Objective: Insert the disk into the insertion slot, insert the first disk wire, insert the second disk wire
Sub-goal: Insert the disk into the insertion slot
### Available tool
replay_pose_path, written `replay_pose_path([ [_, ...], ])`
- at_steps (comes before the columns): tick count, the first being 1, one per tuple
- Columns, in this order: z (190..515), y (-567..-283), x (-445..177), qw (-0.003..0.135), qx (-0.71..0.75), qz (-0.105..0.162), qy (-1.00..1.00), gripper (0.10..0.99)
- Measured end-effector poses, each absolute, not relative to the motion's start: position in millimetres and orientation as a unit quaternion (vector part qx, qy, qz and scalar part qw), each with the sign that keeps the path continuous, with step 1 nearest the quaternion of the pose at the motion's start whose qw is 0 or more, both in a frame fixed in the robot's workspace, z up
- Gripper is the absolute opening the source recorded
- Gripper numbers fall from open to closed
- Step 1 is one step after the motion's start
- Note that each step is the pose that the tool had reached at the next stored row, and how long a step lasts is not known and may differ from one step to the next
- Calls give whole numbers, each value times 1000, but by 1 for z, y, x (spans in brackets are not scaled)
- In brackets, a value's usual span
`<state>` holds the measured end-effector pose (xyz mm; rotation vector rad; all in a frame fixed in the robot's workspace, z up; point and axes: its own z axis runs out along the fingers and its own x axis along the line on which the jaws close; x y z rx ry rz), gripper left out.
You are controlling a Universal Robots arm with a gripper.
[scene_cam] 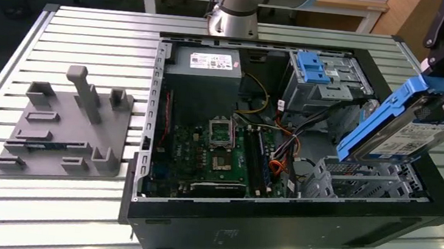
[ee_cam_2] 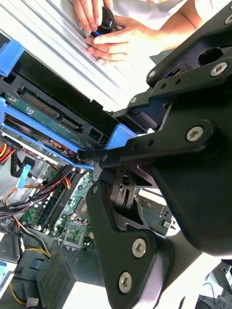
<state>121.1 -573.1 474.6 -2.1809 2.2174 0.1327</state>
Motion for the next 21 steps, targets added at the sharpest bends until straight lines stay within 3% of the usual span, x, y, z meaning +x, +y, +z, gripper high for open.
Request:
replay_pose_path([
  [21, 464, -573, 121, 14, -701, 43, 712, 365],
])
